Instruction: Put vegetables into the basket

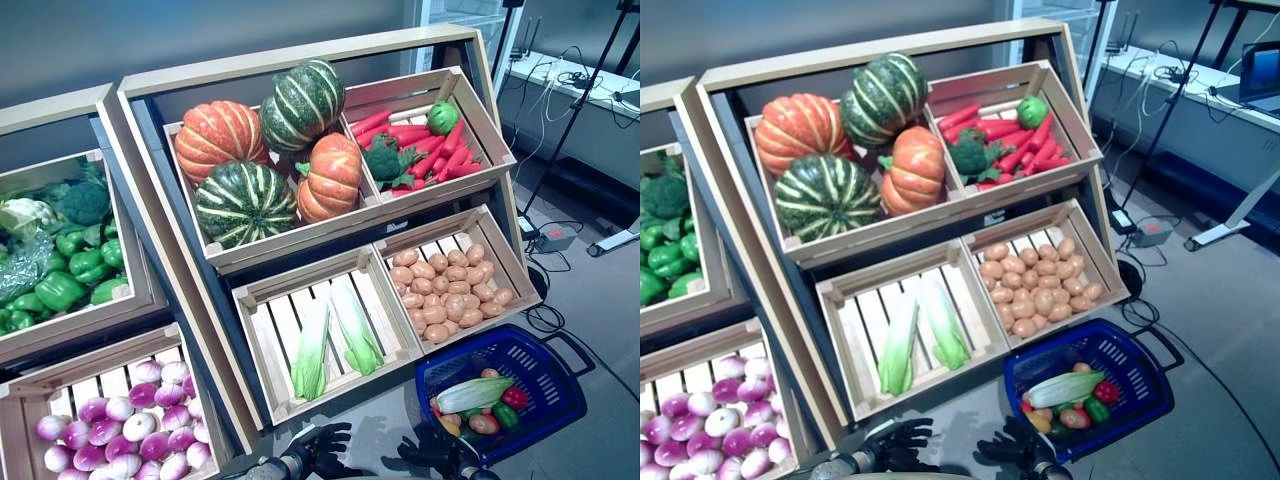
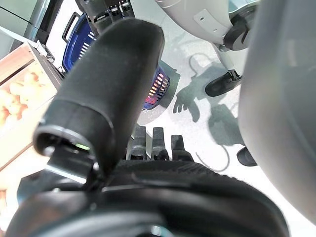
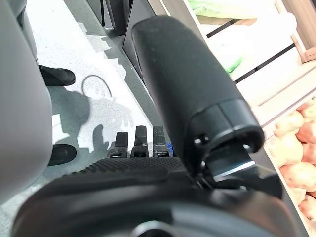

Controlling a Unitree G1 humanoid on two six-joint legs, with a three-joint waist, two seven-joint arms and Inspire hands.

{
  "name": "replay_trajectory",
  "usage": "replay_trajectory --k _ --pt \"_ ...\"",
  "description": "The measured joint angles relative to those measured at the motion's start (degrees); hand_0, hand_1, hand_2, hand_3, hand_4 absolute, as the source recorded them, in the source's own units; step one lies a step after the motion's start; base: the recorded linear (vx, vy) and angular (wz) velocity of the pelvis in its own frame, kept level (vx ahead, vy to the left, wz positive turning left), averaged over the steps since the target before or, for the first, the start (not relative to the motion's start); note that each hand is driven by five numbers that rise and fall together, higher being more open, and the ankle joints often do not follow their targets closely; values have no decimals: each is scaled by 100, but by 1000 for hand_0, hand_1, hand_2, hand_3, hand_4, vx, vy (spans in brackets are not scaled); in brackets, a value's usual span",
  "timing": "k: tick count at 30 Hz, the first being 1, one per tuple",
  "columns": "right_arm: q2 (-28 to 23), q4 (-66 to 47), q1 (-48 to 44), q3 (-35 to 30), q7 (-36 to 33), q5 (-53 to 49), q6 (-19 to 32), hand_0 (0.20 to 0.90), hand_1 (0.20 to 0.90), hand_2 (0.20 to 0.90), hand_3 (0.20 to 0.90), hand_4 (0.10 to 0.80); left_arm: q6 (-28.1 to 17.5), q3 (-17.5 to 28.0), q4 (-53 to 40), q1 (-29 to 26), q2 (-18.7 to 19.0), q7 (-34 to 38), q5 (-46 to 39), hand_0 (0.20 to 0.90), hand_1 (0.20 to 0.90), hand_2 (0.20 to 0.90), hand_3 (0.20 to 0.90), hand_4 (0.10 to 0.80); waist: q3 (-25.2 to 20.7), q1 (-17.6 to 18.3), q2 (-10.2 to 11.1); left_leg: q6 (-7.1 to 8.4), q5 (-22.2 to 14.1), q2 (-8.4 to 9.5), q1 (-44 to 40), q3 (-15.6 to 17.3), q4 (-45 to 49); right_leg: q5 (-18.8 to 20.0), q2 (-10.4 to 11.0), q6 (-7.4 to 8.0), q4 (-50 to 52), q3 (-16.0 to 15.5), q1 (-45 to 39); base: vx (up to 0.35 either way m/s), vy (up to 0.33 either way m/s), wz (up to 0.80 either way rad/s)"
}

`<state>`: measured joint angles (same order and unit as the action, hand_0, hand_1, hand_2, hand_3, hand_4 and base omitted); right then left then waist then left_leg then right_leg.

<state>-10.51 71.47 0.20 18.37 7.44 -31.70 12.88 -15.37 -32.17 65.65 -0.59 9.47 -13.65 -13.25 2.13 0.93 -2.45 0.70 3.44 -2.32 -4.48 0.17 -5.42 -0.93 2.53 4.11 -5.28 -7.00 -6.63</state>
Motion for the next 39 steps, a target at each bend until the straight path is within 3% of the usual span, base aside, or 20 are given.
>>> replay_trajectory --k 14,17,26,31,35,39 --pt "7 1 -7 -1 -124 33 -2 900 900 900 900 800 -12 -8 -1 -18 17 -101 -59 900 900 900 900 800 10 2 2 0 0 0 -19 1 1 1 2 -1 2 2 -16 0 0 0" --pt "4 -27 -7 -3 -156 35 -10 900 900 900 900 800 -123 -6 -78 47 69 -281 -465 900 900 900 900 800 23 2 -24 0 0 -1 -37 5 4 1 3 -1 3 10 -28 0 0 0" --pt "-74 -393 37 -28 -383 60 -323 900 900 900 900 800 -238 280 -3006 367 910 -1344 -2484 900 900 900 900 800 212 -46 -51 7 8 3 -76 -11 -4 6 8 4 11 1 -99 0 0 0" --pt "-69 -764 230 -127 -522 224 -401 900 900 900 900 800 -268 1145 -4275 328 916 -1511 -3387 900 900 900 900 800 206 -63 -81 9 8 -7 -90 -24 -2 2 -3 -2 -2 -13 -119 38 3 1" --pt "-76 -901 332 -208 -627 217 -405 900 900 900 900 800 -317 1507 -4756 267 949 -882 -3287 900 900 900 900 800 193 -80 -99 10 8 -4 -116 -45 4 1 -1 -2 -3 -30 -155 67 15 3" --pt "-100 -1157 480 -237 -647 213 -403 900 900 900 900 800 -393 1702 -4722 189 1014 1314 -1510 900 900 900 900 800 180 -86 -120 13 11 -6 -152 -69 -7 -4 -2 -6 -4 -50 -197 94 24 3"
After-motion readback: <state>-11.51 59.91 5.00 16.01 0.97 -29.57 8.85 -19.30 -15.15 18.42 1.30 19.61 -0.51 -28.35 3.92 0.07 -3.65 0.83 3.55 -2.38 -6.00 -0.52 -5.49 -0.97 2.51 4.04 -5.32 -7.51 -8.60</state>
